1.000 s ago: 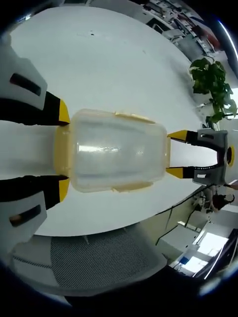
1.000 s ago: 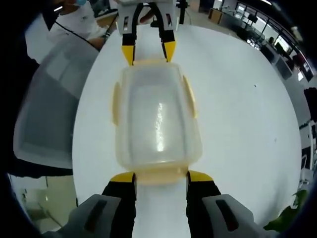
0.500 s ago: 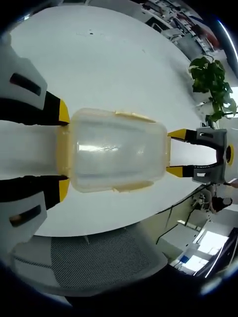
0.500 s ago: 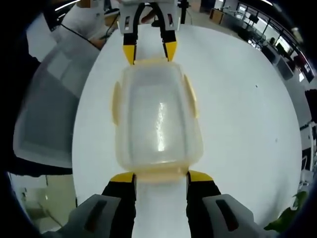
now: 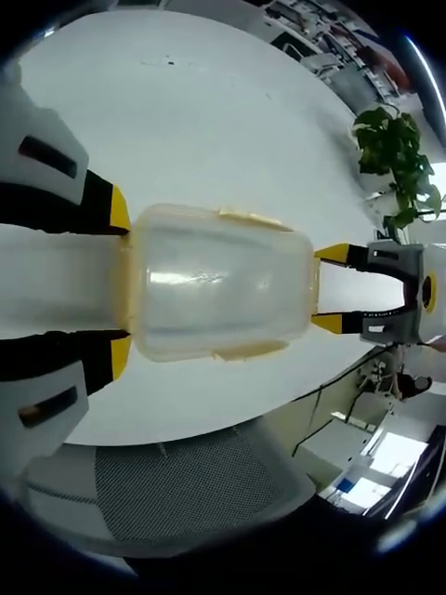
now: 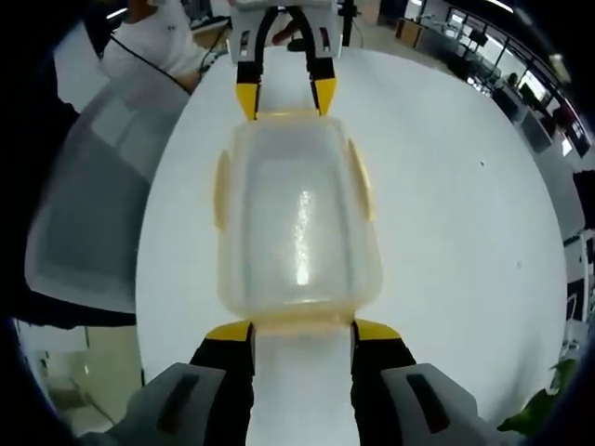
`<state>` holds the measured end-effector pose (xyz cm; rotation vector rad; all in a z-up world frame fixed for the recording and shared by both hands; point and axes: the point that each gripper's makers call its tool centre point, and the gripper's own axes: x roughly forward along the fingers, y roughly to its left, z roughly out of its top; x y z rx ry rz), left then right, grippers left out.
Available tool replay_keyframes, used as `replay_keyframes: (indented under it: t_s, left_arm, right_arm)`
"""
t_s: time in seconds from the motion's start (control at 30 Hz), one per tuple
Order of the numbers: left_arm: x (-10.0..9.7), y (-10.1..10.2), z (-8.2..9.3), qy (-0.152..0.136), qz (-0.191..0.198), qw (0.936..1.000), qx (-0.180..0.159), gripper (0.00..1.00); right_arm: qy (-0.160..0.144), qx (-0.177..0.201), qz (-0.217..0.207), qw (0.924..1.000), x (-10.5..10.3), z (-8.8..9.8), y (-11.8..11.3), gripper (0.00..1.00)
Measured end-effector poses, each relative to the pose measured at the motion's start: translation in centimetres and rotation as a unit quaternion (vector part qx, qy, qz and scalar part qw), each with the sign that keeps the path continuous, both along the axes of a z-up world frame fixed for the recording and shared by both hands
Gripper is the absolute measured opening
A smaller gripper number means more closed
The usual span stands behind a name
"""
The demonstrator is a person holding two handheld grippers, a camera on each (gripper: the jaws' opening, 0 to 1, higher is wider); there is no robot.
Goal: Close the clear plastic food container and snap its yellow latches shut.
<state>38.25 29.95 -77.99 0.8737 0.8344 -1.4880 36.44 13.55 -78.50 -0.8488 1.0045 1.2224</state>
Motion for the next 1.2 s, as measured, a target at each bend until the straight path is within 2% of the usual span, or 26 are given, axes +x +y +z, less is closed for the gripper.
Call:
replay_keyframes:
  t_s: [0.23, 0.4, 0.5, 0.6, 0.7, 0.77, 0.87, 0.97, 1.07, 1.1, 1.13, 1.17, 1.2]
  left_arm:
    - [-0.1, 0.2, 0.1, 0.005, 0.003, 1.0, 0.002, 0.39]
    - [-0.2, 0.5, 0.3, 0.013, 0.019, 0.9997, -0.002, 0.38]
    - [-0.3, 0.3, 0.8, 0.032, 0.049, 0.9981, -0.018, 0.36]
    - [-0.2, 0.2, 1.2, 0.051, 0.083, 0.9949, -0.026, 0.35]
    - [-0.5, 0.0, 1.4, 0.08, 0.117, 0.9892, -0.035, 0.33]
    - [-0.5, 0.4, 1.1, 0.096, 0.143, 0.9847, -0.027, 0.3]
    - [-0.7, 0.2, 1.0, 0.133, 0.186, 0.9728, -0.037, 0.29]
    - [-1.0, 0.4, 0.7, 0.15, 0.214, 0.9646, -0.032, 0.31]
    - [-0.8, 0.5, 0.4, 0.159, 0.238, 0.9578, -0.03, 0.3]
    - [-1.0, 0.4, 0.6, 0.171, 0.258, 0.9503, -0.032, 0.3]
    - [-0.7, 0.4, 0.6, 0.179, 0.283, 0.9417, -0.036, 0.3]
    - [-0.5, 0.2, 0.8, 0.193, 0.308, 0.9308, -0.044, 0.31]
    - [-0.3, 0.2, 0.8, 0.201, 0.321, 0.9241, -0.051, 0.3]
  right_arm:
    - [0.001, 0.005, -0.015, 0.9999, -0.1, 0.4, -0.4, 0.39]
    - [0.012, 0.026, -0.053, 0.9982, -0.2, 0.8, -0.6, 0.39]
    - [0.021, 0.041, -0.092, 0.9947, -0.1, 1.2, -0.5, 0.39]
    - [0.02, 0.054, -0.11, 0.9923, 0.0, 1.6, -0.2, 0.39]
    - [0.027, 0.065, -0.132, 0.9887, 0.0, 1.9, 0.1, 0.39]
    - [0.033, 0.076, -0.156, 0.9844, 0.0, 2.0, 0.4, 0.39]
    - [0.042, 0.08, -0.19, 0.9775, 0.1, 1.8, 0.4, 0.38]
    - [0.05, 0.083, -0.223, 0.9699, 0.3, 1.6, 0.2, 0.38]
    - [0.061, 0.101, -0.262, 0.9579, 0.6, 1.8, 0.3, 0.36]
    - [0.064, 0.107, -0.278, 0.9524, 0.8, 1.8, 0.2, 0.36]
    - [0.066, 0.11, -0.284, 0.9502, 0.9, 1.8, 0.2, 0.35]
    - [0.072, 0.115, -0.301, 0.9439, 0.9, 1.7, 0.2, 0.35]
    - [0.077, 0.12, -0.311, 0.9397, 0.9, 1.7, 0.2, 0.35]
